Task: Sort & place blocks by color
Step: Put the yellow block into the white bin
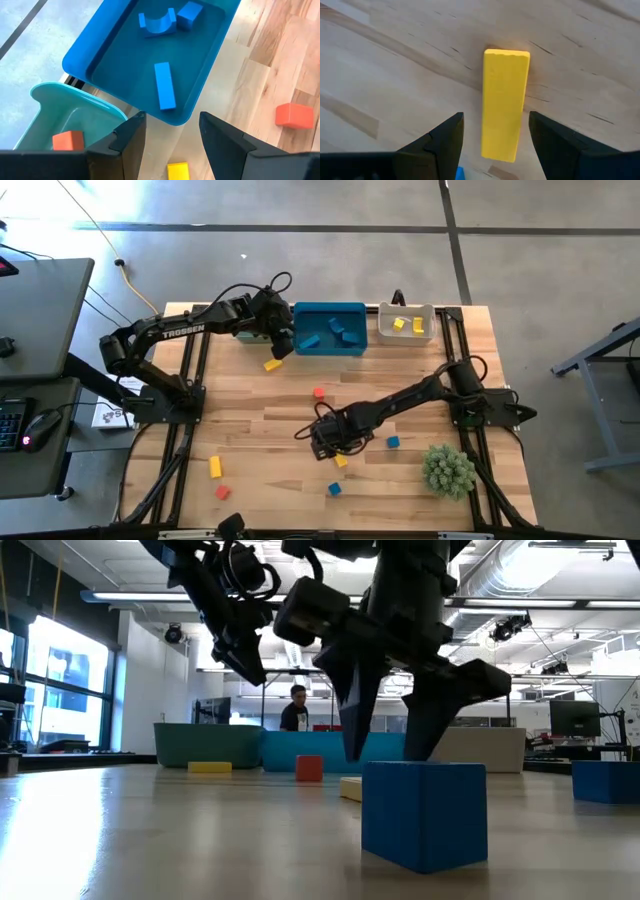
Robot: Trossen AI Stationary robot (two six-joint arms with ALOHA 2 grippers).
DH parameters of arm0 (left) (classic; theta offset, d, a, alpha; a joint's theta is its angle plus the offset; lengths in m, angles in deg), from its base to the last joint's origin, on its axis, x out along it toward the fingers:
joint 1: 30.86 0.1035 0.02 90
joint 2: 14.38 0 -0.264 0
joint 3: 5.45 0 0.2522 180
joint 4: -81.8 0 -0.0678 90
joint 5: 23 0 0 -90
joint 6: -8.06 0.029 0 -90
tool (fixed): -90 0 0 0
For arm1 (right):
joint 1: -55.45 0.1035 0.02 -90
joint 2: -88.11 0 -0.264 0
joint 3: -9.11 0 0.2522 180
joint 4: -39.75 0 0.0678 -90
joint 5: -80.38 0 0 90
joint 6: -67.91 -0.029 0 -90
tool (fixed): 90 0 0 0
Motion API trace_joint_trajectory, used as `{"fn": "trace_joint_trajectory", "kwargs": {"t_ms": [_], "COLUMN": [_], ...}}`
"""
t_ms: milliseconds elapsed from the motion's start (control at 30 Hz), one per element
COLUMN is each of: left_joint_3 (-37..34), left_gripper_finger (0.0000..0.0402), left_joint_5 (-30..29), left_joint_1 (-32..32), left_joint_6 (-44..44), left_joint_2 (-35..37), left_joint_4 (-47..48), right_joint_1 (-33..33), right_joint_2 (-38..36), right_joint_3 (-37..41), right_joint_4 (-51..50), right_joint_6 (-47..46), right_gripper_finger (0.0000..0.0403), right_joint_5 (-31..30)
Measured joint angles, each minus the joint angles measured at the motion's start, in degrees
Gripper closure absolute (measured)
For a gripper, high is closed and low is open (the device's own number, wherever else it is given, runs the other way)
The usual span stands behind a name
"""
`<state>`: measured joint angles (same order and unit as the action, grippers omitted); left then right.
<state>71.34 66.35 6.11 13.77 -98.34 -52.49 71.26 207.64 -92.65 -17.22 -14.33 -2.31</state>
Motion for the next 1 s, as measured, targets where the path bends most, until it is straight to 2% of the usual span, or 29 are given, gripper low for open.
{"fn": "trace_joint_trajectory", "kwargs": {"t_ms": [333, 567, 700, 1000], "left_joint_3": [-0.02, -0.02, -0.02, -0.02], "left_gripper_finger": [0.0227, 0.0227, 0.0227, 0.0227], "left_joint_5": [0.0, -0.02, -0.07, -0.09], "left_joint_1": [0.0, 0.02, 0.02, 0.02], "left_joint_6": [0.02, 0.32, 1.75, 2.02], "left_joint_2": [-0.04, -0.04, -0.04, -0.04], "left_joint_4": [0.02, 0.0, -0.02, -0.04], "right_joint_1": [0.0, -0.04, -0.04, -0.06], "right_joint_2": [2.96, 4.48, 4.56, 4.6], "right_joint_3": [-0.12, -0.33, -0.3, -0.2], "right_joint_4": [0.7, -0.95, -1.93, -2.25], "right_joint_6": [-0.57, -6.9, -8.83, -8.02], "right_gripper_finger": [0.0192, 0.0197, 0.0221, 0.0306], "right_joint_5": [0.08, -0.45, -0.89, -2.29]}}
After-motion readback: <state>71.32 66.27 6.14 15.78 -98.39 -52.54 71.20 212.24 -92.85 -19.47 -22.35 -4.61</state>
